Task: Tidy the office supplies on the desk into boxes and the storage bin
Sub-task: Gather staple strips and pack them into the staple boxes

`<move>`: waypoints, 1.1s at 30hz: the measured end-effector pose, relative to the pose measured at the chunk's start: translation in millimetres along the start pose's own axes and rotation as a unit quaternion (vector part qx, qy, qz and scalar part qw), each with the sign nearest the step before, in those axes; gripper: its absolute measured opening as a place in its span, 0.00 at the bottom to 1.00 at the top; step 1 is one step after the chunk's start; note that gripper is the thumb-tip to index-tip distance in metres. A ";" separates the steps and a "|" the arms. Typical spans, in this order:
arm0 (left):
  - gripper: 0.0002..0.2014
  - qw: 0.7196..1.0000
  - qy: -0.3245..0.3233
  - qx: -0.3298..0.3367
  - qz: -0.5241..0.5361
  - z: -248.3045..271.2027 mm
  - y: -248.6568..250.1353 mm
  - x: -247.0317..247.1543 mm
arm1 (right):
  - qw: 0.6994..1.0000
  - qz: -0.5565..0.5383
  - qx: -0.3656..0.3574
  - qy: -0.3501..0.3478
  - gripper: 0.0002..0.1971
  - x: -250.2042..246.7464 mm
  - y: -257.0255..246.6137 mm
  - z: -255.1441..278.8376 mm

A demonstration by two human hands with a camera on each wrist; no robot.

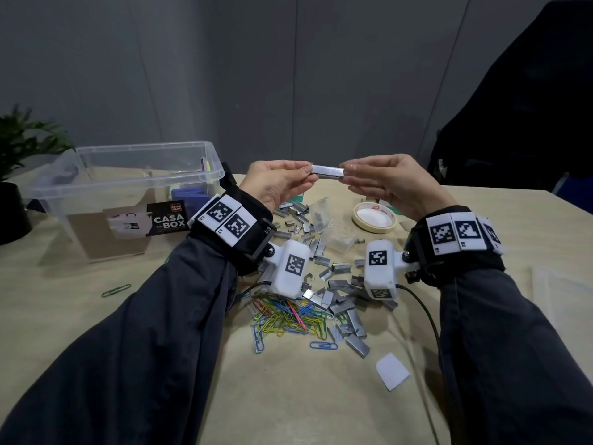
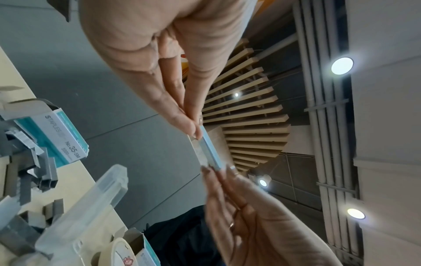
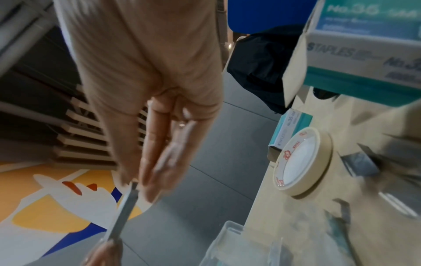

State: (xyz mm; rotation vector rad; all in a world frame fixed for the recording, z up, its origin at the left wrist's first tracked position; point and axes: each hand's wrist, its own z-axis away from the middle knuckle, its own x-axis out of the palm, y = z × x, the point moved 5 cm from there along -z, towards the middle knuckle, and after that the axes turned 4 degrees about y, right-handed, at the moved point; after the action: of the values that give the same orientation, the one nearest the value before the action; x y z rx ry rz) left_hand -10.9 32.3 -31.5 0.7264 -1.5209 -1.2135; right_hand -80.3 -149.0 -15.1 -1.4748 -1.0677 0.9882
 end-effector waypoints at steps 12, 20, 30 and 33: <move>0.03 0.998 0.022 0.051 -0.010 1.8 -5.9 11.6 | 0.998 -0.014 0.053 -0.017 0.11 6.6 -3.6 6.8; 0.04 0.996 -0.019 0.069 -0.045 3.1 -13.1 53.0 | 0.996 0.002 0.001 0.085 0.06 -34.4 -15.2 21.9; 0.04 0.979 -0.082 0.091 -0.162 6.4 -36.9 144.1 | 0.963 0.115 -0.023 0.240 0.07 -113.9 -19.8 57.8; 0.04 0.967 -0.104 0.081 -0.220 5.2 -44.0 152.3 | 0.955 0.120 -0.007 0.270 0.06 -123.6 -17.7 61.1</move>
State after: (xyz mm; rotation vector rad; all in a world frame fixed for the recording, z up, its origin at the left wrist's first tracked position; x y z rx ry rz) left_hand -67.7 -115.5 -21.5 1.1171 -1.7003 -1.5434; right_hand -174.2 -250.4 -0.1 -1.7782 -0.5087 0.6723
